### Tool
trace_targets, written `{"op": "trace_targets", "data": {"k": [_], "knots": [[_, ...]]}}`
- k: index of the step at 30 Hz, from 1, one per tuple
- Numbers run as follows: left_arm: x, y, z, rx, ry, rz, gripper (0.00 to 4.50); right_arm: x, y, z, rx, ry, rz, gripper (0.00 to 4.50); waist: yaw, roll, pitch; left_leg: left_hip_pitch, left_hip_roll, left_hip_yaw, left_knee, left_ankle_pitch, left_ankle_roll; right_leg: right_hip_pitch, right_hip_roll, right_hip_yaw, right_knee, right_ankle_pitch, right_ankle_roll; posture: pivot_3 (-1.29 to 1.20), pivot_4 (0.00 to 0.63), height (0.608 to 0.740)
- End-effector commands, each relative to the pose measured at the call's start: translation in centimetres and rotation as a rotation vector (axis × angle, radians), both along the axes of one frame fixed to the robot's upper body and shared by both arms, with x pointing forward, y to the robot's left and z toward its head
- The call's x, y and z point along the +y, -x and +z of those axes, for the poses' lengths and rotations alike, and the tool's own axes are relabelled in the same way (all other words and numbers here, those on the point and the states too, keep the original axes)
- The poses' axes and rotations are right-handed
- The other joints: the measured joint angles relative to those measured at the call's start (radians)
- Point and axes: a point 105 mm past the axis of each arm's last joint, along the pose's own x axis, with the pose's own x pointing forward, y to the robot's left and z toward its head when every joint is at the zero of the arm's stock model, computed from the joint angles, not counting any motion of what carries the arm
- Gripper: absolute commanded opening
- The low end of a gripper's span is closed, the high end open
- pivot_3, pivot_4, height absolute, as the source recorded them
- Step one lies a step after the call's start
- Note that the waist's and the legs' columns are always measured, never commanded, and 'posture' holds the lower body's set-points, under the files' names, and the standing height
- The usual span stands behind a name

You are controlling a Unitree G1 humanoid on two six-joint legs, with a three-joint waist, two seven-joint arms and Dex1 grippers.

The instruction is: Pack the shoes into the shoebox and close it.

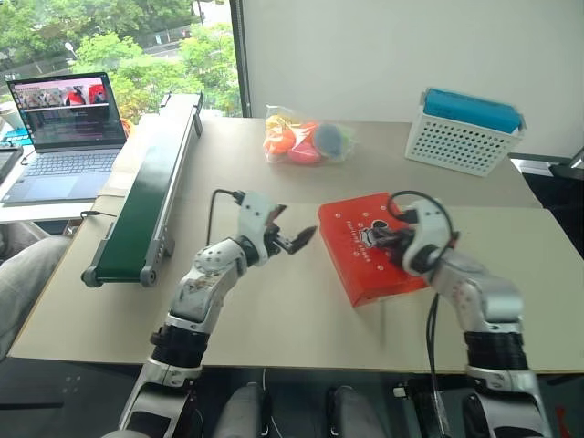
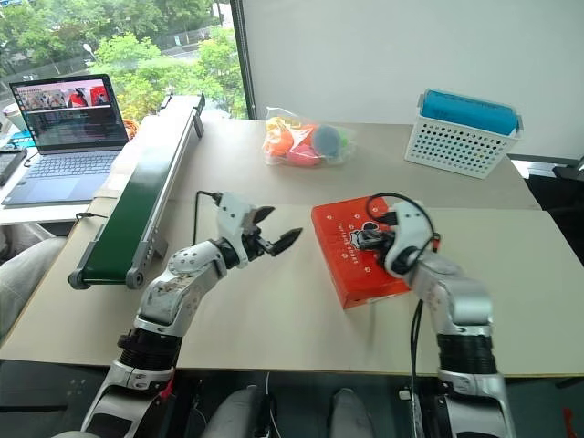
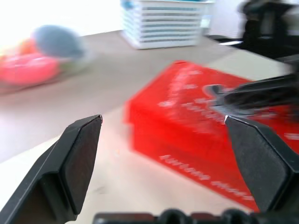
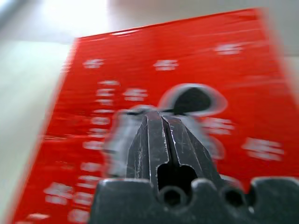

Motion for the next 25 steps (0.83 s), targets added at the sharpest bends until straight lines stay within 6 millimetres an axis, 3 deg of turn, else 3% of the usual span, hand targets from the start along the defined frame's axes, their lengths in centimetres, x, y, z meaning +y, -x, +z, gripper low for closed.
{"op": "trace_targets", "data": {"k": [1,5,13,17,25], "knots": [[2.3,-1.0,0.7,-0.05,0.029,0.141,4.5,-2.6,1.0,2.8,-0.124,0.084,-0.05,0.03,-0.002,0.0,0.0,-0.001,0.0,0.0,0.0,0.0,0.0,0.0,0.0,0.0,0.0,0.0,0.0,0.0,0.15,0.705],[5.7,-2.0,-0.4,-0.039,0.023,0.323,4.5,-6.0,2.2,2.3,-0.148,0.164,-0.168,0.03,-0.004,-0.001,0.0,0.002,0.001,0.0,0.0,0.0,0.0,0.001,0.001,0.0,0.0,0.0,0.0,0.0,0.15,0.705],[10.1,-2.3,-2.2,-0.008,0.085,0.529,4.5,-10.5,3.7,1.4,-0.222,0.277,-0.401,0.03,-0.003,-0.001,0.0,0.002,0.001,0.001,0.0,0.0,-0.001,0.001,0.001,0.0,0.0,0.0,0.0,0.0,0.15,0.705],[10.6,-1.9,-2.3,-0.021,0.077,0.545,4.5,-11.5,4.1,2.4,-0.283,0.238,-0.47,0.03,-0.003,-0.001,0.0,0.002,0.001,0.001,0.0,0.0,-0.001,0.001,0.001,0.001,0.001,0.0,0.0,0.0,0.15,0.705],[10.6,-1.7,-2.2,-0.036,0.097,0.54,4.5,-11.9,4.2,1.8,-0.267,0.286,-0.496,0.03,-0.003,-0.001,0.0,0.003,0.002,0.001,0.0,0.0,-0.001,0.001,0.001,0.001,0.001,0.0,-0.001,0.0,0.15,0.705]]}}
